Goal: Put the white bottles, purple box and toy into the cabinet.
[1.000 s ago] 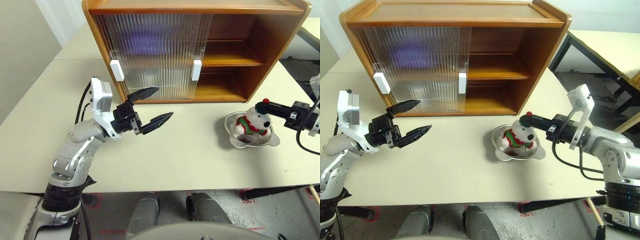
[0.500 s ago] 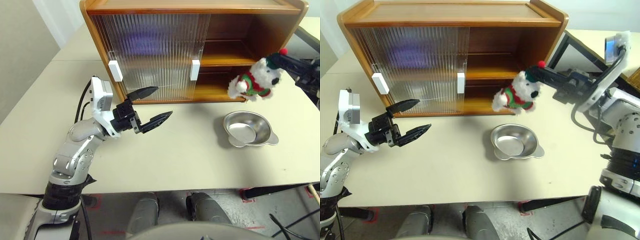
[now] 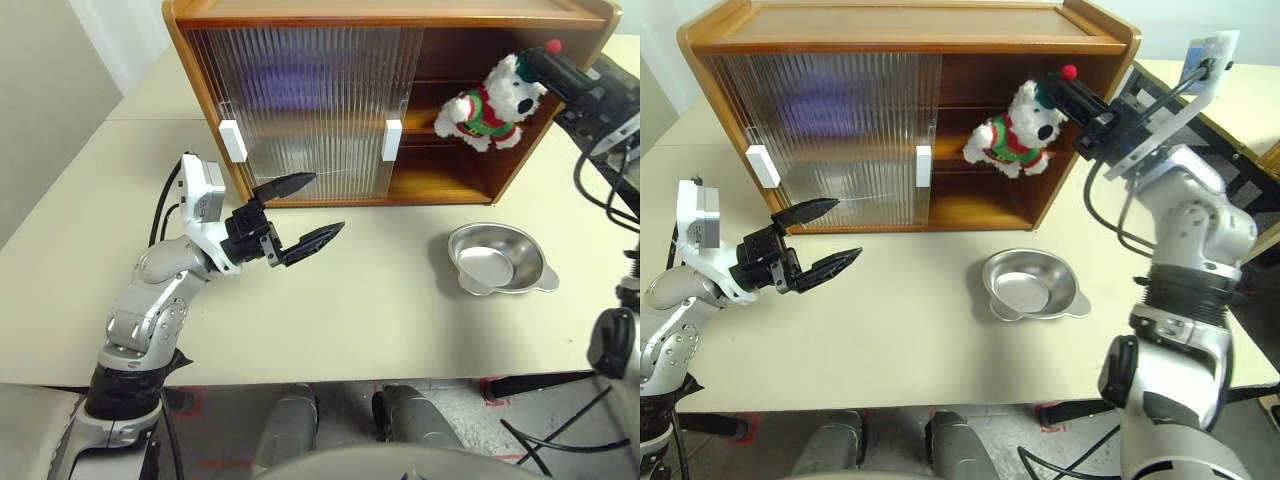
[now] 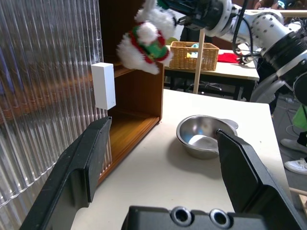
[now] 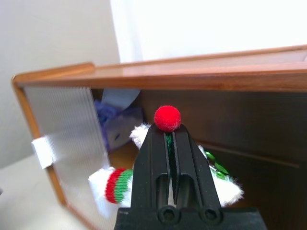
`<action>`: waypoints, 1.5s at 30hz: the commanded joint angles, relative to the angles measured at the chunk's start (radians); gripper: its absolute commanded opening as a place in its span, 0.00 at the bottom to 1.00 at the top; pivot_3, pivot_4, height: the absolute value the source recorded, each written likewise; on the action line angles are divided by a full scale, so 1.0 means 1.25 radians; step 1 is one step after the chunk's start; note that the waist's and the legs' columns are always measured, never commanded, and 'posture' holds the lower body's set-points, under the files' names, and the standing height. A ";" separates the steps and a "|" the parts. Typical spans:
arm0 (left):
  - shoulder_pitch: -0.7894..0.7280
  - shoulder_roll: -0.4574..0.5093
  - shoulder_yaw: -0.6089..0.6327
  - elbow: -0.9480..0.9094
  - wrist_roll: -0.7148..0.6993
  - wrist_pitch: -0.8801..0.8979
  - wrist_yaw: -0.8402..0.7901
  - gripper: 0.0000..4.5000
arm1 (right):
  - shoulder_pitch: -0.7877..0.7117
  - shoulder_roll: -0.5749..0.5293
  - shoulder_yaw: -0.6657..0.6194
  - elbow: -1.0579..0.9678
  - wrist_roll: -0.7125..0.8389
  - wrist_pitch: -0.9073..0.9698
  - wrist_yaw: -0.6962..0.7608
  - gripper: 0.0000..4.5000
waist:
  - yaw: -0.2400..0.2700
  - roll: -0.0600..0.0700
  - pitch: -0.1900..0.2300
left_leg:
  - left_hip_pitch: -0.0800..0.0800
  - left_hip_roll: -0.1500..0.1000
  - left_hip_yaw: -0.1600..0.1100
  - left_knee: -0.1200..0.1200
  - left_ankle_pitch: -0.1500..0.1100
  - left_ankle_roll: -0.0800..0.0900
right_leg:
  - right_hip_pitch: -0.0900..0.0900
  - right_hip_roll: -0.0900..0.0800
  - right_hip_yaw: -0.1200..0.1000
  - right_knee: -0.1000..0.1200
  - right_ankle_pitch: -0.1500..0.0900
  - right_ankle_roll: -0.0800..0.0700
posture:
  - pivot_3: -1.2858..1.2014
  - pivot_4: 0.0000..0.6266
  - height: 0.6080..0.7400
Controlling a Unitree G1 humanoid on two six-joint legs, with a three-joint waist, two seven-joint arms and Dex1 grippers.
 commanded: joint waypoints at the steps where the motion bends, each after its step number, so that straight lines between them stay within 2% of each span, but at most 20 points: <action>1: 0.003 -0.001 0.000 -0.001 0.005 -0.002 0.002 1.00 | -0.036 0.048 -0.030 0.014 0.009 -0.061 -0.054 0.01 | 0.000 0.000 0.000 | 0.000 0.000 0.000 0.000 0.000 0.000 | 0.000 0.000 0.000 0.000 0.000 0.000 | 0.51 0.13 1.00; 10: 0.004 -0.003 -0.001 -0.005 0.004 -0.003 0.005 1.00 | -0.029 0.140 -0.043 0.028 -0.003 -0.188 -0.133 0.01 | -0.002 0.000 0.000 | 0.000 0.002 0.000 0.000 0.000 0.000 | -0.001 0.000 0.000 0.000 0.002 -0.003 | 0.51 0.13 1.00; 15: 0.008 -0.002 0.002 -0.013 0.002 -0.004 0.006 1.00 | -0.029 0.207 -0.037 0.090 -0.042 -0.304 -0.176 0.01 | -0.004 0.001 0.000 | 0.000 0.005 -0.001 0.000 0.001 0.001 | -0.002 0.000 0.001 0.000 0.004 -0.005 | 0.52 0.13 1.00; 31: 0.017 -0.002 0.003 -0.026 0.000 -0.002 0.015 1.00 | -0.007 0.258 0.030 0.148 -0.105 -0.404 -0.152 0.01 | -0.011 0.003 0.000 | -0.001 0.008 -0.002 -0.002 0.003 0.002 | -0.005 0.001 0.003 0.000 0.008 -0.009 | 0.52 0.14 1.00; 38: 0.016 -0.001 0.001 -0.027 -0.004 -0.001 0.010 1.00 | -0.039 0.287 0.041 0.225 -0.139 -0.486 -0.149 0.01 | -0.007 0.003 0.000 | -0.005 0.010 -0.001 -0.003 0.002 0.001 | -0.008 0.001 0.001 0.000 0.005 -0.009 | 0.52 0.14 1.00; 45: 0.020 -0.001 0.000 -0.033 -0.004 0.000 0.012 1.00 | -0.065 0.282 0.071 0.294 -0.174 -0.488 -0.138 0.01 | -0.005 0.003 0.000 | -0.005 0.011 -0.002 -0.005 0.002 0.001 | -0.009 0.001 0.001 0.000 0.006 -0.009 | 0.52 0.14 1.00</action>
